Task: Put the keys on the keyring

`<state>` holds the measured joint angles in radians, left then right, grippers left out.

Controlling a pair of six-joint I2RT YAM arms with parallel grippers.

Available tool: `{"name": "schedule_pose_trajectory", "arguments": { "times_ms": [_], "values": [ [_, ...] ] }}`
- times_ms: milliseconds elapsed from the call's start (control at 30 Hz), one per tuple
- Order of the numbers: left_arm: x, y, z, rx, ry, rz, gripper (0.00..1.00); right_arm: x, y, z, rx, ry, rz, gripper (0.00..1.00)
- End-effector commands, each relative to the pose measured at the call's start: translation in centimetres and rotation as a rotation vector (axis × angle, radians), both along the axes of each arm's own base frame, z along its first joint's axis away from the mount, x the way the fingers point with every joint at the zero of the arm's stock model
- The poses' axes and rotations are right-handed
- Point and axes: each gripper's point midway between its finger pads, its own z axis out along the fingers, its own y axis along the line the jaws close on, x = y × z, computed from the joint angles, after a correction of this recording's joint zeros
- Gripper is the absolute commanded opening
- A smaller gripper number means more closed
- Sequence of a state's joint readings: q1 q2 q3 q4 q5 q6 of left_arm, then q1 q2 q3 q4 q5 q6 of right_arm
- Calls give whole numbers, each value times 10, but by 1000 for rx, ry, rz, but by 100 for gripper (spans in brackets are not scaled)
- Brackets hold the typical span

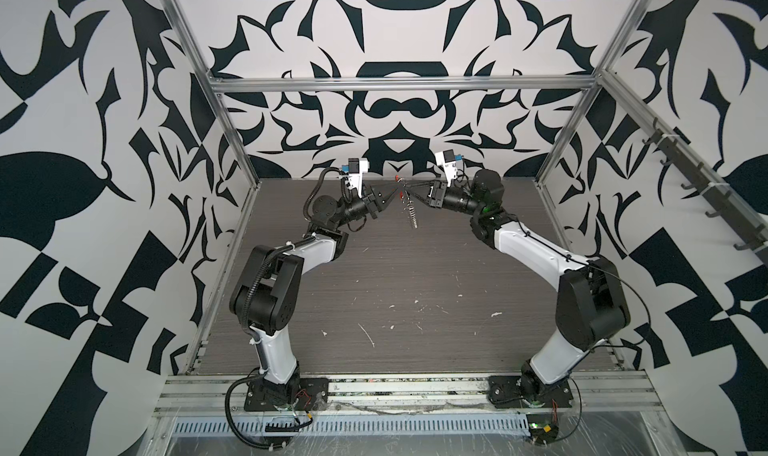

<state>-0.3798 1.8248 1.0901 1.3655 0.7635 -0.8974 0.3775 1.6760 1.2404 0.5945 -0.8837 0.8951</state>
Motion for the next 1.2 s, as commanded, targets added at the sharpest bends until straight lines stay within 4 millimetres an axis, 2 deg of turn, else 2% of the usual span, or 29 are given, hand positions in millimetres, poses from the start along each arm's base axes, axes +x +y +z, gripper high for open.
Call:
{"name": "schedule_pose_trajectory", "arguments": {
  "times_ms": [0,200,333,467,767,967,1167],
  "values": [
    [-9,6,33,-52,-104,-1,0,-11,-2,22,27,-78,14,24],
    [-11,6,33,-50,-104,-2,0,-13,-2,25,34,-86,15,20],
    [-12,6,32,-49,-99,-4,0,-15,-3,26,38,-90,20,9],
    [-13,7,31,-46,-101,-7,0,-17,-5,25,39,-88,15,3],
    [-12,7,31,-46,-99,-9,0,-15,-8,26,53,-79,13,1],
    [-16,5,39,-52,-138,0,0,-3,1,16,85,-1,49,0],
    [-20,1,49,-61,-178,0,0,-7,24,6,75,45,119,0]
  ]
}}
